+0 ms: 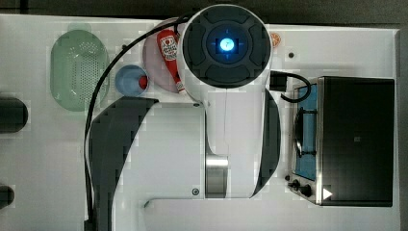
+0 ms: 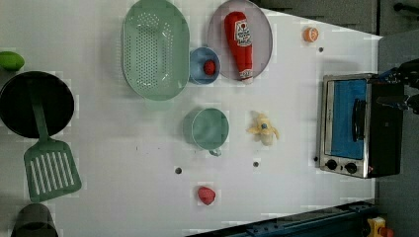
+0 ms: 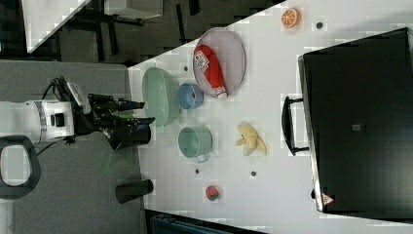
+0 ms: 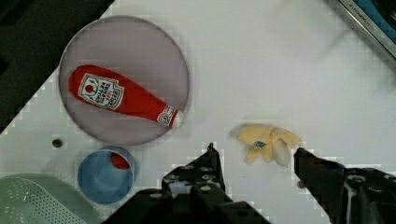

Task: Pick Banana and place it in mug.

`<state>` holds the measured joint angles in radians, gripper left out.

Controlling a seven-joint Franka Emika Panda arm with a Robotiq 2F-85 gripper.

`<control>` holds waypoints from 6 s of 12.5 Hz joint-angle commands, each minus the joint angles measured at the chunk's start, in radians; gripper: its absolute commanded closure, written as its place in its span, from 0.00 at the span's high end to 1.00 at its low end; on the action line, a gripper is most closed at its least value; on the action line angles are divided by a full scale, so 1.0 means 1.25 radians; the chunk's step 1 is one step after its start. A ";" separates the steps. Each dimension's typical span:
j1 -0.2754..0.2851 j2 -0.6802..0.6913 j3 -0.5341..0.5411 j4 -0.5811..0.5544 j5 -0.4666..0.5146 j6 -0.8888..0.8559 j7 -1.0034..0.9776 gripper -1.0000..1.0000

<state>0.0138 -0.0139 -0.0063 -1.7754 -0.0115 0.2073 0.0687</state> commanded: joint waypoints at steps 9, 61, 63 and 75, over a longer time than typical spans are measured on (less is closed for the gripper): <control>-0.021 -0.208 -0.018 -0.367 -0.022 0.069 -0.199 1.00; 0.034 -0.085 0.343 -0.433 0.141 0.347 0.059 0.32; 0.034 -0.034 0.365 -0.434 0.110 0.393 0.135 0.32; 0.032 0.108 0.357 -0.440 0.005 0.537 0.191 0.87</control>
<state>0.0634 0.1372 0.4292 -2.3301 -0.0006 0.8691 0.2668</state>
